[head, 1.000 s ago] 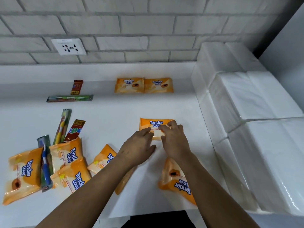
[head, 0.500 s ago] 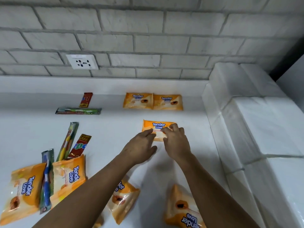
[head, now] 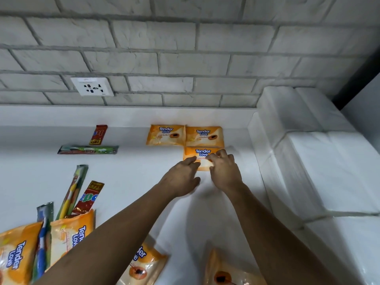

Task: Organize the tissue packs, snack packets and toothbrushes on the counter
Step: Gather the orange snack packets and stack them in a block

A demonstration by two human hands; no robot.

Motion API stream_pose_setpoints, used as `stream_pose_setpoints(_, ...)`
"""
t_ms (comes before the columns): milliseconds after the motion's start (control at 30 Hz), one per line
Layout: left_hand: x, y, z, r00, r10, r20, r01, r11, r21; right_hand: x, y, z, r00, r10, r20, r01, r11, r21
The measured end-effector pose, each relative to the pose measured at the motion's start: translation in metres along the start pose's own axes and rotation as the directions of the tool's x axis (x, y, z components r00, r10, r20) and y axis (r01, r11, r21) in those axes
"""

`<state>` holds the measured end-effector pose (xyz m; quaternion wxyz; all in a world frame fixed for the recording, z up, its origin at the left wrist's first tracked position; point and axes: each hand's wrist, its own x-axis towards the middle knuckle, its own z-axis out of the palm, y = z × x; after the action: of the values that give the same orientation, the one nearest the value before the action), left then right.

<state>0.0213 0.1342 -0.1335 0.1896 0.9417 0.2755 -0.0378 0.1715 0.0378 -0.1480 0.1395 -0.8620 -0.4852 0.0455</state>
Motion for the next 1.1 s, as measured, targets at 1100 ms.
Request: stream_pose_setpoints(1100, -0.09, 0.024, 0.006, 0.99, 0.054, -0.13, -0.074, 0.986, -0.147, -0.104, -0.009, -0.058, 0.996, 0.065, 0.062, -0.071, 0.993, 0.098)
